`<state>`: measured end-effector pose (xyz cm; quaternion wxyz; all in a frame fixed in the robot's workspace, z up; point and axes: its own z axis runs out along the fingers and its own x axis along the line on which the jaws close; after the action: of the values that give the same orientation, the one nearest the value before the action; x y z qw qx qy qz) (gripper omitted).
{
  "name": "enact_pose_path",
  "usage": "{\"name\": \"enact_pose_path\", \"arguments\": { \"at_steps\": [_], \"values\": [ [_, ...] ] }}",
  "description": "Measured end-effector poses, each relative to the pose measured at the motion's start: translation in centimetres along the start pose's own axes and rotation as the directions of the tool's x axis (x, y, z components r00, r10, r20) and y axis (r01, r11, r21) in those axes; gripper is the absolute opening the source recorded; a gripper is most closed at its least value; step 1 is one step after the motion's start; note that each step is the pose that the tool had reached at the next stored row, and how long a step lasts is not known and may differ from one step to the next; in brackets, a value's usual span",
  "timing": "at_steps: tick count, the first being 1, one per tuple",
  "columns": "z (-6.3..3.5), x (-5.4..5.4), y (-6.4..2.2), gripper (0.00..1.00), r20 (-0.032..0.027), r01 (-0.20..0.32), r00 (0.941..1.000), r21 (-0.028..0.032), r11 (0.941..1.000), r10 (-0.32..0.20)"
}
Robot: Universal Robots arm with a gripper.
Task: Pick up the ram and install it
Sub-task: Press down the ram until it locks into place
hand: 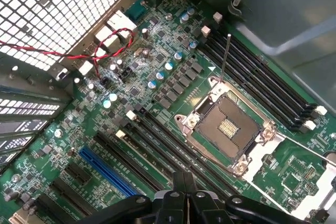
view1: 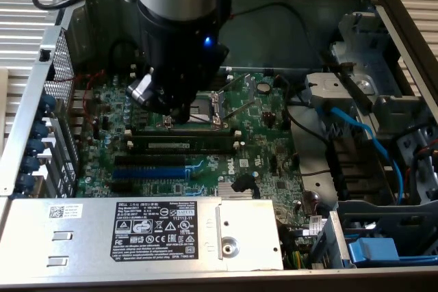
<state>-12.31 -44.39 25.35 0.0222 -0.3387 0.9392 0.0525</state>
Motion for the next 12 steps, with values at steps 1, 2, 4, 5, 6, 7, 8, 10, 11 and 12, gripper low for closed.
{"name": "enact_pose_path", "arguments": {
  "at_steps": [1, 2, 4, 5, 6, 7, 8, 10, 11, 12],
  "values": [
    [0.01, 0.0, 0.0, 0.1, 0.0009, -0.01, 0.9999, 0.0008, 0.9999, 0.01],
    [0.02, 0.0, 0.0, 0.1, 0.0017, -0.022, 0.9998, 0.0017, 0.9998, 0.022],
    [0.06, 0.0, 0.0, 0.1, 0.0036, -0.041, 0.9991, 0.0031, 0.9991, 0.041],
    [0.07, 0.0, 0.0, 0.1, 0.0045, -0.052, 0.9986, 0.0039, 0.9986, 0.052],
    [0.09, 0.0, 0.0, 0.1, 0.0053, -0.061, 0.9981, 0.0045, 0.9981, 0.061],
    [0.1, 0.01, 0.0, 0.1, 0.0062, -0.072, 0.9974, 0.0053, 0.9974, 0.072],
    [0.12, 0.0, 0.0, 0.1, 0.0071, -0.082, 0.9966, 0.006, 0.9967, 0.082],
    [0.15, 0.01, 0.0, 0.1, 0.0088, -0.101, 0.9949, 0.0072, 0.9949, 0.101],
    [0.16, 0.01, -0.01, 0.1, 0.0097, -0.11, 0.9938, 0.0079, 0.9938, 0.11],
    [0.18, 0.01, -0.01, 0.1, 0.0105, -0.12, 0.9927, 0.0086, 0.9927, 0.12]
  ]
}}
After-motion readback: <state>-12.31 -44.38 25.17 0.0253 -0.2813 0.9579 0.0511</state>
